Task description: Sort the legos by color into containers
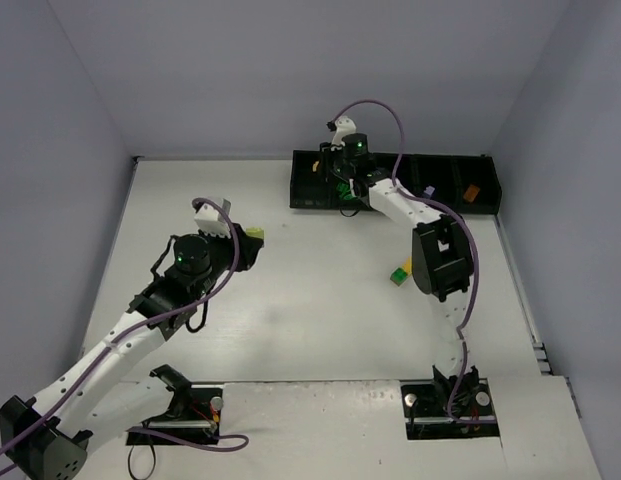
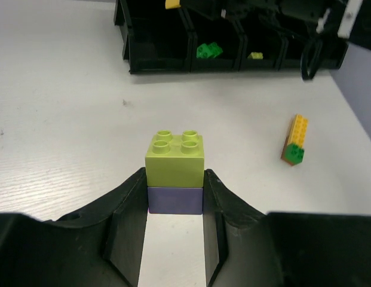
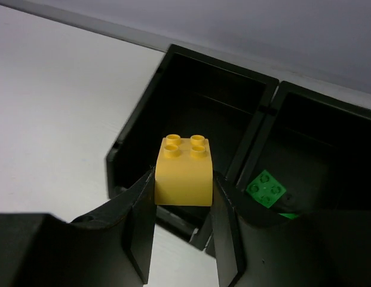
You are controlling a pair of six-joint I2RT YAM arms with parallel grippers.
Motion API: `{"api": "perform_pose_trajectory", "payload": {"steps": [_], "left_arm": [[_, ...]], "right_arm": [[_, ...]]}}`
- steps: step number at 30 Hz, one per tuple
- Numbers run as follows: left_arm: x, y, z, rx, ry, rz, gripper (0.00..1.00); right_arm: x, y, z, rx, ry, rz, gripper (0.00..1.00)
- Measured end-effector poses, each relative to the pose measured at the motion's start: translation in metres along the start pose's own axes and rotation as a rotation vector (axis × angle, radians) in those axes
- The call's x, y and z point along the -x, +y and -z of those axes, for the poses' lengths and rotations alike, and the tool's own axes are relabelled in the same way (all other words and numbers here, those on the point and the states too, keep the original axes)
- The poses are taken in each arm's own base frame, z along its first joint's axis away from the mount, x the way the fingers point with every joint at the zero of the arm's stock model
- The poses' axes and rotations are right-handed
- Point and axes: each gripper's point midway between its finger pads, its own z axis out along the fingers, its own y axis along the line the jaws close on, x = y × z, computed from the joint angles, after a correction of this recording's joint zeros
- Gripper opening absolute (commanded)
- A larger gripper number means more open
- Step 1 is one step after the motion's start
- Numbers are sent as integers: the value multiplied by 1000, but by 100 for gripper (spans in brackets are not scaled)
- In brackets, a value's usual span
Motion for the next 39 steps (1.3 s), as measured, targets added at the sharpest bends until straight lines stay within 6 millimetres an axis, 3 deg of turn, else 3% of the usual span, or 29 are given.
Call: {"api": "perform_pose_trajectory", "payload": {"steps": [4,10,17,20,22,27,31,34,39], "left_arm": [[-24,6,7,-17,68,-69,0],[-33,4,10,-70,106,-186,0],[-33,-5,7,-154,98,-303,0],[-34,-11,1,-199,88,-347,0],[-34,-14,-3,-221,80,-375,0],[-37,-16,-15,-251,66,-449,0],[-37,-15,-26,-258,54,-500,0],[-36,-15,-33,-261,43,-532,0],[-35,-16,-43,-269,36,-567,0]], "right_arm": [[-20,-19,-27,-32,30,-11,22],[-43,-18,-46,-6,69,-16,55],[-38,-6,-39,44,68,5,59],[-34,7,-14,96,85,-11,58],[-22,24,13,162,82,-33,60],[29,74,95,356,10,-72,66],[53,116,156,527,-32,-92,69],[45,137,180,623,0,-118,70],[4,153,188,690,122,-169,69]]}}
